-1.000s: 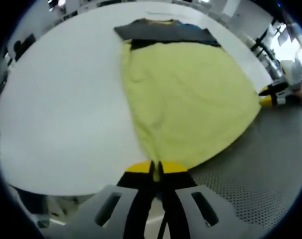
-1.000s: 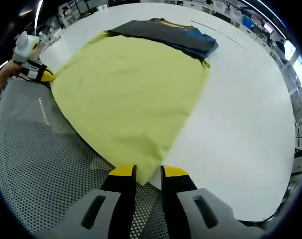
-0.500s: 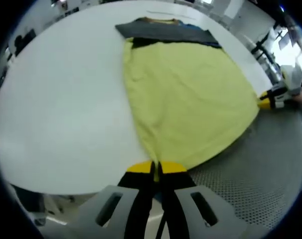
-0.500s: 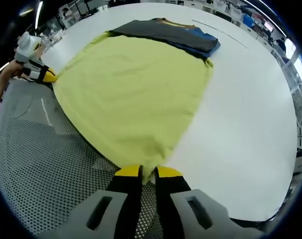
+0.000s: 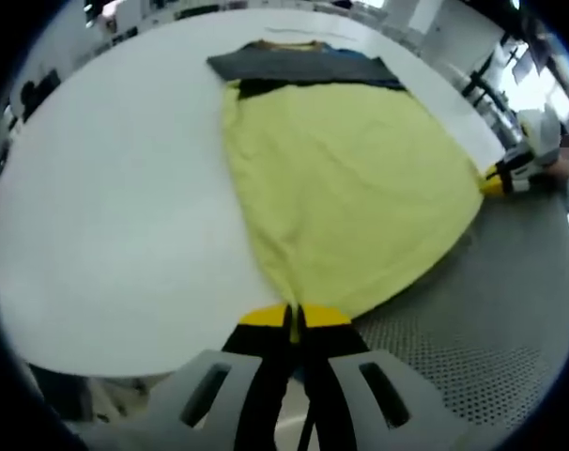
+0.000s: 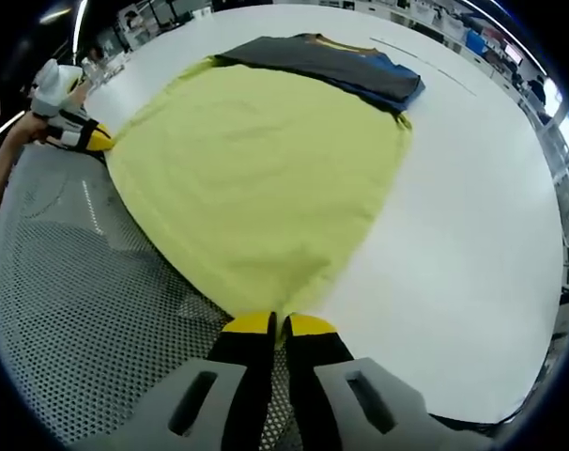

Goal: Fold the garment on the visible template until the final outline fits inside the template.

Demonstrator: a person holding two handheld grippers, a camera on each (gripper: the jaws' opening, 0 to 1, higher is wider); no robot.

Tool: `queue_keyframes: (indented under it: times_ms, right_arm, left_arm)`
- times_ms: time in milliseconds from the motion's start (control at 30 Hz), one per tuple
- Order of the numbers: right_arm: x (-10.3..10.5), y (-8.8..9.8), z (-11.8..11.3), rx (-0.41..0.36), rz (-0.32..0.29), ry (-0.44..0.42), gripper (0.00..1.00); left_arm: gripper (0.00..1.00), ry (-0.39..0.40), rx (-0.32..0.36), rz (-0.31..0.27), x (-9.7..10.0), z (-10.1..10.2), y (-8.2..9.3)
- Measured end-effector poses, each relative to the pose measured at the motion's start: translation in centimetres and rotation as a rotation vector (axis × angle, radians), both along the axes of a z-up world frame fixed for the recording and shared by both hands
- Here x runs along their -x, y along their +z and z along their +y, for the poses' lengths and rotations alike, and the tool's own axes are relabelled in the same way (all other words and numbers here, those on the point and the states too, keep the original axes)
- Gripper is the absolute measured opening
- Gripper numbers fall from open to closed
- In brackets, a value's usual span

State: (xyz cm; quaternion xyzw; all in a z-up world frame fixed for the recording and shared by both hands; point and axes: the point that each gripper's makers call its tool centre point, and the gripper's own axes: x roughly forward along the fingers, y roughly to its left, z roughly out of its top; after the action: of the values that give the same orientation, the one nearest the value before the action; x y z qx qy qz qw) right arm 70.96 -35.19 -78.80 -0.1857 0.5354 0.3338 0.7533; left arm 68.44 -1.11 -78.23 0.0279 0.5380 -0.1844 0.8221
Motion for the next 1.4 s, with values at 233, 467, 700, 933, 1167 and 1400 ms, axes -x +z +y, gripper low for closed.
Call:
queue_keyframes:
  times_ms: [233,467,700,933,1167,1400]
  right_arm:
    - [0.0,0.0,0.0,-0.002,-0.003,0.023,0.05]
    - [0.0,0.0,0.1,0.002,-0.008,0.054,0.05]
    - [0.1,0.1,0.1,-0.014,-0.009,0.084,0.03]
    - [-0.2,0.8,0.0,-0.03,-0.042,0.053,0.03]
    - [-0.5,2.9,-0.3,-0.104,-0.076,0.011,0.03]
    - [-0.8,5.1,-0.5,-0.131,-0.154,-0.013,0.03]
  left_arm:
    - [0.0,-0.007,0.011,0.0,0.0,0.0,0.0]
    - [0.0,0.016,0.017,-0.02,0.0,0.0,0.1]
    - [0.0,0.038,0.027,-0.026,0.0,0.0,0.1]
    - [0.0,0.056,0.041,-0.039,0.1,0.1,0.1]
    - [0.0,0.065,0.066,-0.062,0.2,-0.1,1.3]
    - [0.0,0.041,0.141,-0.117,0.3,-1.4,4.3]
